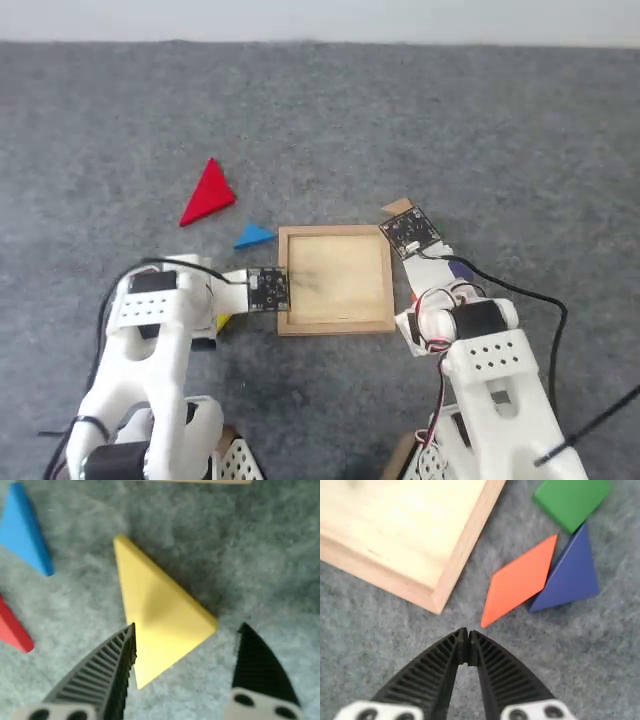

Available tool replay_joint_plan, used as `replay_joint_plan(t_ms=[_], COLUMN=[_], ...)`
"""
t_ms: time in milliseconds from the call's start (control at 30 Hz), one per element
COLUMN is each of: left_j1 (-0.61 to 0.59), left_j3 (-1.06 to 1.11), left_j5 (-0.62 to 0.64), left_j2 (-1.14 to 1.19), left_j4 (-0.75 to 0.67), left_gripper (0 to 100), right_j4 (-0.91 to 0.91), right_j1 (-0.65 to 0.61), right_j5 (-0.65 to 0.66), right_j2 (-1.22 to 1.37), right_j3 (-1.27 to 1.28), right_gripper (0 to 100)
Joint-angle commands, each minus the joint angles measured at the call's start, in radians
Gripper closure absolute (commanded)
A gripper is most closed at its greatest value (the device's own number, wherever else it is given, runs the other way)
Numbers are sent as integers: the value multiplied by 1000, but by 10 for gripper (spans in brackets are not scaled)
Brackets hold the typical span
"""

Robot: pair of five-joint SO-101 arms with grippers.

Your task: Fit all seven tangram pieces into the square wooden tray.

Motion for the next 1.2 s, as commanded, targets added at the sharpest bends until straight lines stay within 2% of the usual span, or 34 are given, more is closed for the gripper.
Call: replay_joint_plan(t_ms=[0,200,333,467,967,1167], left_j1=[12,6,9,9,17,44], left_j3=[24,-111,-374,-559,-572,-549], left_j5=[-11,-3,12,68,77,95], left_j2=[-12,163,407,574,589,588], left_j4=[-77,-61,141,261,276,288], left_gripper=[676,674,675,677,701,754], right_j4=[-48,-91,-90,-91,-91,-91], right_j1=[15,1,-28,-27,-24,-22], right_j5=[8,15,15,15,14,11], right_j2=[-16,61,73,73,73,73], right_j3=[2,-3,-3,-3,-3,-3], right_gripper=[979,979,979,979,979,979])
